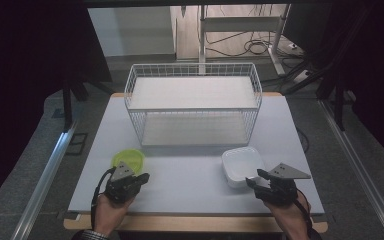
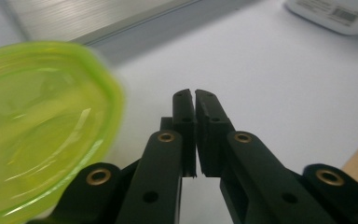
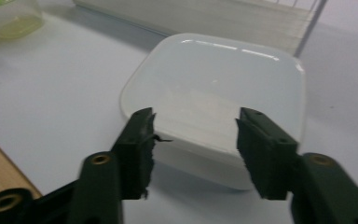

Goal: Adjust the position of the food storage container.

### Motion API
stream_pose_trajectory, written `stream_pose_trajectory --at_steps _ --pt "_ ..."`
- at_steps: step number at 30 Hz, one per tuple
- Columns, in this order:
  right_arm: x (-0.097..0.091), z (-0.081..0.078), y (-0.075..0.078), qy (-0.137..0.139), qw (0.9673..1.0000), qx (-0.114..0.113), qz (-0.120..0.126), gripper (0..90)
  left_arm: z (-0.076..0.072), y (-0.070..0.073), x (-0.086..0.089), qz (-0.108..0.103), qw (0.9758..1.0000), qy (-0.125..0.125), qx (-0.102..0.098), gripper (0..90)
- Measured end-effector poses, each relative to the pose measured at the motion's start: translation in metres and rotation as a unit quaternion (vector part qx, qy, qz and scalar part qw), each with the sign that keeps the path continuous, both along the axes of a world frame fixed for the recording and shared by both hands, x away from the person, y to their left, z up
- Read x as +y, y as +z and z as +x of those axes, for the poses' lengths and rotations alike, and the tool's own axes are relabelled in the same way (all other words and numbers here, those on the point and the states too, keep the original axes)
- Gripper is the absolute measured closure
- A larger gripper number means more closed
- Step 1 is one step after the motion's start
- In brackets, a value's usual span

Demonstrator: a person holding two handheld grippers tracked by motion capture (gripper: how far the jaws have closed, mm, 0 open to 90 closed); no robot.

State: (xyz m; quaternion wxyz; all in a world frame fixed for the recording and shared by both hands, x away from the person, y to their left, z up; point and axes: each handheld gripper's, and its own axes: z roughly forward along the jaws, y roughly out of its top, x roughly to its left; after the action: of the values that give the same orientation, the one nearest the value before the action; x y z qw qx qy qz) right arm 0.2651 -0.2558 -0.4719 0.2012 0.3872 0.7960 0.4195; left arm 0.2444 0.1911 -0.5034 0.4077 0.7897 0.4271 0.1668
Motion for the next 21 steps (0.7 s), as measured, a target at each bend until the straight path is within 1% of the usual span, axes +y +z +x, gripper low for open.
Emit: stream_pose_trajectory --at_steps 4,5,6,7,8,9,10,11,15,16,17,18,19,20,21 --pt "-0.01 0.007 0.005 -0.013 0.9998 -0.008 -0.012 67.6 0.0 -0.001 -0.011 0.004 0.9999 -0.016 -0.004 84.0" --pt "-0.011 0.009 0.006 -0.016 0.9998 -0.009 -0.013 70.4 0.0 -0.002 -0.013 0.003 0.9998 -0.019 -0.005 83.4" --pt "-0.015 0.012 0.007 -0.025 0.9995 -0.013 -0.017 79.0 0.001 -0.002 -0.016 0.003 0.9997 -0.022 -0.005 82.4" --pt "-0.015 0.012 0.007 -0.025 0.9995 -0.013 -0.017 79.0 0.001 -0.002 -0.016 0.003 0.9997 -0.022 -0.005 82.0" --pt "-0.018 0.016 0.008 -0.031 0.9992 -0.013 -0.022 86.0 0.001 -0.003 -0.017 0.002 0.9997 -0.024 -0.005 81.6" --pt "-0.018 0.016 0.008 -0.031 0.9992 -0.013 -0.022 86.0 0.002 -0.003 -0.018 -0.001 0.9997 -0.025 -0.005 81.6" --pt "-0.02 0.019 0.008 -0.033 0.9991 -0.015 -0.023 88.6 0.002 -0.003 -0.019 -0.003 0.9996 -0.026 -0.004 81.4" --pt "-0.021 0.021 0.008 -0.036 0.9989 -0.015 -0.025 89.3 0.003 -0.003 -0.02 -0.005 0.9996 -0.027 -0.004 81.1" --pt "-0.029 0.033 0.008 -0.057 0.9978 -0.014 -0.032 89.6 0.005 -0.004 -0.025 -0.01 0.9994 -0.033 -0.006 80.8" --pt "-0.033 0.041 0.006 -0.065 0.9973 -0.01 -0.034 89.6 0.007 -0.005 -0.029 -0.008 0.9993 -0.036 -0.008 80.9" --pt "-0.033 0.041 0.006 -0.065 0.9973 -0.01 -0.034 89.6 0.007 -0.005 -0.029 -0.008 0.9993 -0.036 -0.008 81.1" --pt "-0.035 0.048 0.003 -0.07 0.9968 -0.001 -0.039 89.6 0.009 -0.005 -0.032 -0.008 0.9991 -0.041 -0.007 81.3" --pt "-0.035 0.048 0.003 -0.07 0.9968 -0.001 -0.039 89.6 0.009 -0.005 -0.032 -0.008 0.9991 -0.041 -0.007 81.5" --pt "-0.036 0.056 -0.001 -0.071 0.9967 0.007 -0.04 89.6 0.012 -0.006 -0.035 -0.003 0.999 -0.045 -0.007 81.8" --pt "-0.036 0.056 -0.001 -0.071 0.9967 0.007 -0.04 89.6 0.012 -0.006 -0.035 -0.003 0.999 -0.045 -0.007 82.1"
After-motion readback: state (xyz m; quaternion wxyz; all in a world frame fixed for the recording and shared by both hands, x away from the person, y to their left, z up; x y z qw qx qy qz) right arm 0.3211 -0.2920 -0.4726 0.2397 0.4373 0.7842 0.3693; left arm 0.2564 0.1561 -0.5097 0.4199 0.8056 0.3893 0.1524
